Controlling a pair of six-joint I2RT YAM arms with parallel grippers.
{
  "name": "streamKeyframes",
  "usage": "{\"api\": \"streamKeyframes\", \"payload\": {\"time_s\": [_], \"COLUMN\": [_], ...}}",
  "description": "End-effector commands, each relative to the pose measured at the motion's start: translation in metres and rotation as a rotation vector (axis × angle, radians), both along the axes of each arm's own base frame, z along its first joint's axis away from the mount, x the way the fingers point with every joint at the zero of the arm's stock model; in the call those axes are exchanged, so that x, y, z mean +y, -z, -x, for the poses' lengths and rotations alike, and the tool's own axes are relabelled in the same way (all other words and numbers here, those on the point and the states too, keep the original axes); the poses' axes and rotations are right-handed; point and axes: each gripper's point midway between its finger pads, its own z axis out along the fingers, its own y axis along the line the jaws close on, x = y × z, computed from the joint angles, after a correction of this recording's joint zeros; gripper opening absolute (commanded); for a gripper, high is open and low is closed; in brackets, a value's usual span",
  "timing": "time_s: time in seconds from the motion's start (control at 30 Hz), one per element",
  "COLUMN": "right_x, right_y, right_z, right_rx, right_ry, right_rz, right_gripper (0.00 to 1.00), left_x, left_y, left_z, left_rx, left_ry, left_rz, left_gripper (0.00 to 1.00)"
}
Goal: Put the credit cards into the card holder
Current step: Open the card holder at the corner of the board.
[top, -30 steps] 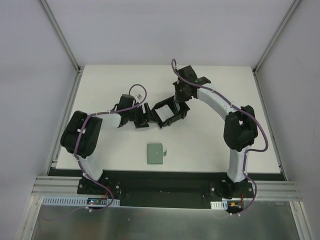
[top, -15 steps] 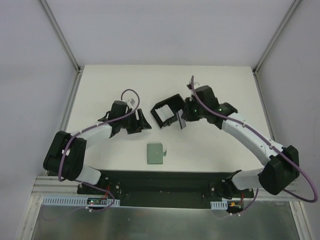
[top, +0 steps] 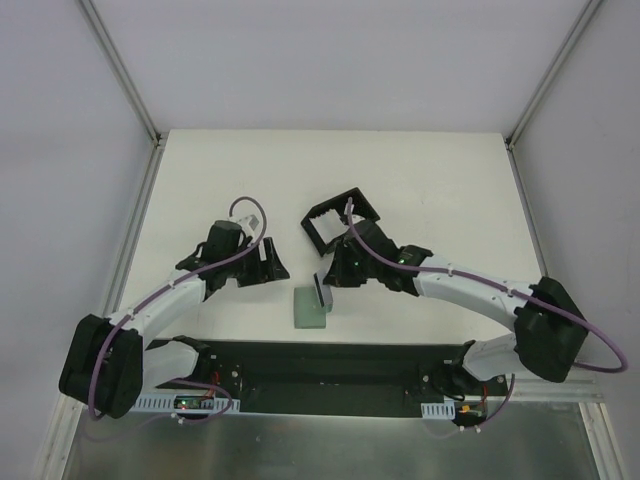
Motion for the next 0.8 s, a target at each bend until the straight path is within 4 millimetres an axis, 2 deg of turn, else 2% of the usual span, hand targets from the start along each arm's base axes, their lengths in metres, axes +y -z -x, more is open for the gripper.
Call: {"api": "streamKeyframes", "payload": {"time_s": [0.0, 0.27, 0.4, 0.77], "right_x": [0.011, -0.017, -0.021, -0.007], "right_y": [0.017, 0.039, 0.049, 0.072], "right_z": [0.000, -0.004, -0.001, 0.005], "right_rx": [0.028, 0.011, 0.021, 0.069], "right_ry": [0.044, 0.112, 0.109, 0.077], "right_rz": [0.027, 0.174, 0.199, 0.168], "right_gripper": [0.00, 0.00, 0.00, 0.01], "left_x": [0.006, 0.004, 0.003, 0.004], "left_y": [0.008, 0.015, 0.016, 0.019], "left_z": [0.017, 0.033, 0.034, 0.034], "left_rx": [0.016, 0.032, 0.033, 0.041], "left_ry": [0.025, 0.040, 0.047, 0.050], "left_rz": [-0.037, -0.059, -0.075, -0.093], "left_gripper": [0.73, 0.73, 0.73, 0.73]}}
